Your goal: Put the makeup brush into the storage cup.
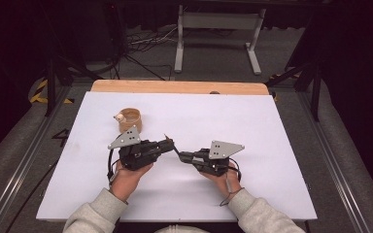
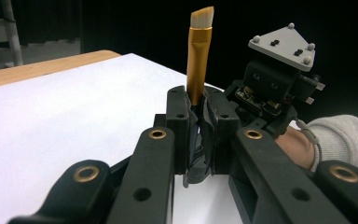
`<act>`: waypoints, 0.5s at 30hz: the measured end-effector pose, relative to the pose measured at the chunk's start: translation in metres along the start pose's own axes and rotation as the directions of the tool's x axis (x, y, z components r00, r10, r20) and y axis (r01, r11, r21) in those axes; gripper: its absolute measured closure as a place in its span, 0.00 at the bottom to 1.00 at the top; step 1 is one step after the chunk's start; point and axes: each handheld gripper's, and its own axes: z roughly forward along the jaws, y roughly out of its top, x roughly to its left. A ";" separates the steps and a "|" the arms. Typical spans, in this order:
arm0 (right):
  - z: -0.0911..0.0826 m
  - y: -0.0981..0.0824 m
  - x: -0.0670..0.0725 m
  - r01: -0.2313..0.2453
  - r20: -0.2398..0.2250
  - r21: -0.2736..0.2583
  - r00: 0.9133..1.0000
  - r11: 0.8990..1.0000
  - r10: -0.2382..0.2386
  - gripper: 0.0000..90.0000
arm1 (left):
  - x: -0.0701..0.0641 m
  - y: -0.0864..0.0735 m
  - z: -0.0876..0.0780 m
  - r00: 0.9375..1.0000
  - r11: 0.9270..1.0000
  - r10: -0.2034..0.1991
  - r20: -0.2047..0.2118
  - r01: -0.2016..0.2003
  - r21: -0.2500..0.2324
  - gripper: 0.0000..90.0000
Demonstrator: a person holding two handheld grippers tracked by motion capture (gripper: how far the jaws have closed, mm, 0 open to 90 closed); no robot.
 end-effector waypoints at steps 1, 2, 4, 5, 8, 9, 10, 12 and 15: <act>-0.001 0.000 0.000 -0.003 0.000 -0.007 1.000 1.000 0.003 0.91 | 0.000 0.001 -0.001 1.000 1.000 -0.013 0.005 0.013 -0.007 0.91; -0.001 0.001 0.000 -0.007 0.003 -0.012 1.000 1.000 0.007 0.87 | -0.001 0.002 -0.002 1.000 0.999 -0.027 0.010 0.027 -0.017 0.91; -0.002 0.002 -0.001 -0.018 0.010 -0.022 1.000 1.000 0.018 0.81 | -0.003 0.005 -0.003 1.000 1.000 -0.017 0.000 0.017 -0.018 0.91; -0.003 0.002 -0.002 -0.020 0.017 -0.030 1.000 0.999 0.020 0.74 | -0.005 0.007 -0.003 1.000 1.000 -0.008 -0.006 0.008 -0.015 0.91; -0.005 0.004 -0.004 -0.052 0.043 -0.045 0.998 0.998 0.054 0.60 | -0.007 0.012 -0.004 1.000 1.000 0.013 -0.024 -0.013 -0.007 0.91; -0.007 0.004 -0.005 -0.056 0.053 -0.049 0.997 0.997 0.059 0.54 | -0.007 0.013 -0.005 0.999 1.000 0.012 -0.032 -0.012 -0.005 0.91; -0.008 0.005 -0.006 -0.066 0.063 -0.054 0.996 0.996 0.069 0.50 | -0.006 0.015 -0.006 0.999 1.000 0.017 -0.040 -0.017 -0.006 0.91; -0.011 0.006 -0.008 -0.086 0.080 -0.068 0.993 0.994 0.091 0.45 | -0.005 0.017 -0.007 0.998 1.000 0.021 -0.053 -0.021 -0.001 0.91; -0.017 0.008 -0.010 -0.099 0.098 -0.082 0.990 0.992 0.106 0.41 | -0.005 0.022 -0.009 0.997 1.000 0.027 -0.071 -0.027 -0.001 0.91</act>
